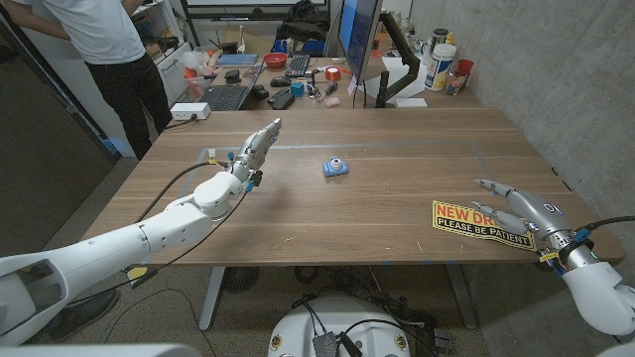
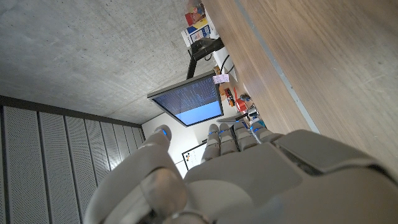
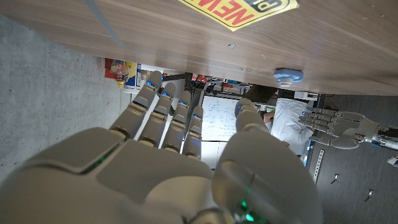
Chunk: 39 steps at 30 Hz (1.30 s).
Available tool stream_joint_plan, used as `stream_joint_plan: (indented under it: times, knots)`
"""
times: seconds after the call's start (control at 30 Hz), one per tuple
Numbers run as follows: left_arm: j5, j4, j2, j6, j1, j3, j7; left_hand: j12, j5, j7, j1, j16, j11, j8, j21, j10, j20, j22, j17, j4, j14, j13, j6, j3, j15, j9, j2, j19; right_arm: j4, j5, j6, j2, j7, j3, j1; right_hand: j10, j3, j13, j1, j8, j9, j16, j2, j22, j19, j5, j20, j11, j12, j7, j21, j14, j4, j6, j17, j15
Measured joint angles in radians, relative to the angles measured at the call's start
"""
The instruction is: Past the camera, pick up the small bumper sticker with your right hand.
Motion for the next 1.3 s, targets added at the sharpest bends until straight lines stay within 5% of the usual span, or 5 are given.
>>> stream_joint_plan:
  times: [0.87,1.3]
  knots:
    - [0.009,0.026,-0.026,0.007,0.010,-0.031,-0.033,0.000,0.000,0.000,0.000,0.000,0.000,0.000,-0.004,0.000,0.000,0.005,0.000,0.000,-0.005,0.000,0.000,0.000,0.005,0.000,0.000,0.000,-0.045,-0.019,-0.093,0.014,0.017,-0.020,-0.037,-0.036,0.004,0.000,-0.005,-0.005,0.005,-0.020,-0.005,0.000,-0.013,0.000,0.024,0.023,-0.016,-0.003,-0.025,-0.035,0.004,-0.021,0.000,0.027]
    - [0.016,0.040,-0.043,0.015,0.013,-0.046,-0.048,0.000,0.000,0.000,0.000,0.000,0.000,0.000,-0.004,0.000,0.000,0.005,0.000,0.000,-0.009,0.000,0.000,0.000,0.002,0.000,0.000,0.000,-0.082,-0.048,-0.177,0.014,0.066,-0.022,-0.060,-0.085,0.000,0.000,-0.006,-0.013,0.005,-0.027,-0.028,0.000,-0.025,0.000,0.036,0.055,-0.031,0.011,-0.045,-0.072,0.008,-0.058,0.000,0.043]
